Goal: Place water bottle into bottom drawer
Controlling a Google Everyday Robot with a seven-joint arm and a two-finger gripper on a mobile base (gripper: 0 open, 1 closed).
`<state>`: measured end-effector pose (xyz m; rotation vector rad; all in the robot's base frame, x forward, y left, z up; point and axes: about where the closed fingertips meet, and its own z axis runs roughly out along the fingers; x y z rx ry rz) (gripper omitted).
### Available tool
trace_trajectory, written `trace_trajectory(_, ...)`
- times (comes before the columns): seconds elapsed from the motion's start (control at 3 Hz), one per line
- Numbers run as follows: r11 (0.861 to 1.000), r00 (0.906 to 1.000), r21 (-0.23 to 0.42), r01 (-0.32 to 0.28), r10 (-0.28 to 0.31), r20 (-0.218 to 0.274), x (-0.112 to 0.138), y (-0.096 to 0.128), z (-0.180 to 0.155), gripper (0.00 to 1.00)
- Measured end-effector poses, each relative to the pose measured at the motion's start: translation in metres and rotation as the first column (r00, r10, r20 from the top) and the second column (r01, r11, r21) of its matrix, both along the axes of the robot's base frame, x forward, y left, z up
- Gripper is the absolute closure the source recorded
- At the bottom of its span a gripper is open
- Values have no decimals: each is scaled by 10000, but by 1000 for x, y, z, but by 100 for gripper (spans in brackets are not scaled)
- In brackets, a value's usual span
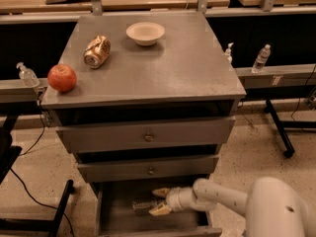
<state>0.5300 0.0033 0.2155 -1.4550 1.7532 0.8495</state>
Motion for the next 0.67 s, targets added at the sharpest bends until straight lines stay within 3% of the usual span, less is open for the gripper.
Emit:
trace_trajectory(0.33, 9985, 9985, 109, 543, -542, -111, -37, -9, 9, 36)
trace_trajectory(0.67, 9987, 9986, 131, 483, -480, -219, -43, -7, 7, 20)
